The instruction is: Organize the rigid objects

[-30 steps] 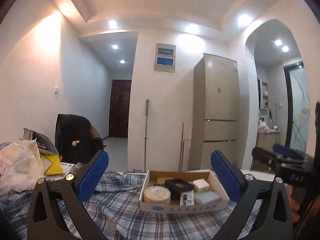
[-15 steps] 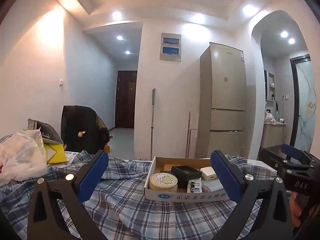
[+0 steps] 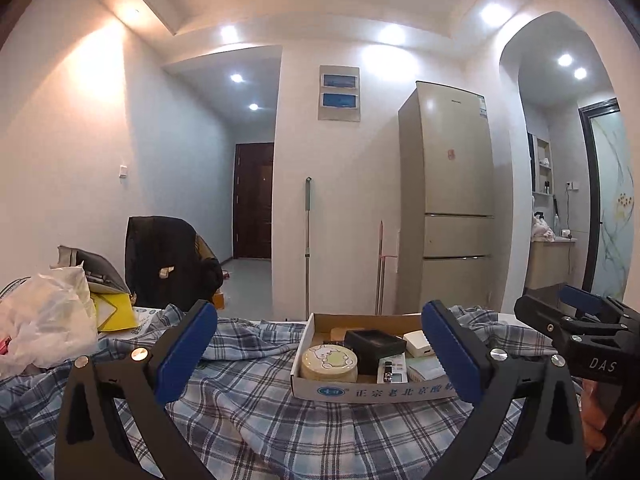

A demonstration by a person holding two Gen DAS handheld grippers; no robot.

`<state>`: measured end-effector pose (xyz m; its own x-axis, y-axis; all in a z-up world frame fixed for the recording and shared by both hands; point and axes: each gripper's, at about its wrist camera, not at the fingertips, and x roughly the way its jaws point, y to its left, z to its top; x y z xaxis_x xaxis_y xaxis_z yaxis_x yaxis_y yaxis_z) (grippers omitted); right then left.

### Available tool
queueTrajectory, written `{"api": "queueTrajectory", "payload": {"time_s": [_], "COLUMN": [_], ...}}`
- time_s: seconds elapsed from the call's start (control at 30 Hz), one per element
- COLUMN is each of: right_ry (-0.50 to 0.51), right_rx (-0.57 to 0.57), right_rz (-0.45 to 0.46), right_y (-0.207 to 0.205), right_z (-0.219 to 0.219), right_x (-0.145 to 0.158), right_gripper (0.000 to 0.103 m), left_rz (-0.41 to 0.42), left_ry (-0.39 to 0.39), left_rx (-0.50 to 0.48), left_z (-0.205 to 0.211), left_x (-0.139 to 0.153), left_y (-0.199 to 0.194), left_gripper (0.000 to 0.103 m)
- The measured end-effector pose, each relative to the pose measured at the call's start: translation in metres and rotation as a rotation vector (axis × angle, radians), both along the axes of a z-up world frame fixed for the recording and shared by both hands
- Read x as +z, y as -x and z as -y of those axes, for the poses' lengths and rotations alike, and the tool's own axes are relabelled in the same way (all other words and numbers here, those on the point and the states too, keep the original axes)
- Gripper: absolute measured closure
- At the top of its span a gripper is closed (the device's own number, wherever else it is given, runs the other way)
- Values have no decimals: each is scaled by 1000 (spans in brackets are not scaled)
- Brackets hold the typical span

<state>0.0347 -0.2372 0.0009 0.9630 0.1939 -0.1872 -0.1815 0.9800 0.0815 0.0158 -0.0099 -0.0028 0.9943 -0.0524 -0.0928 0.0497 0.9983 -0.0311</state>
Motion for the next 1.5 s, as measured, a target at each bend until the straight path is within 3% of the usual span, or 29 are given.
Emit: {"api": "queueTrajectory", "payload": {"time_s": [1.5], "right_ry": [21], "right_rx": [3], "right_rz": [28], "right_y": [5], "right_z": [-6], "right_x": [0], "right_gripper": [0], "left_rz": [2], "left_ry": [-7], "left_rx": [1], "left_z": [-2], "left_x": [0], "left_y": [-1], "left_gripper": [0]}}
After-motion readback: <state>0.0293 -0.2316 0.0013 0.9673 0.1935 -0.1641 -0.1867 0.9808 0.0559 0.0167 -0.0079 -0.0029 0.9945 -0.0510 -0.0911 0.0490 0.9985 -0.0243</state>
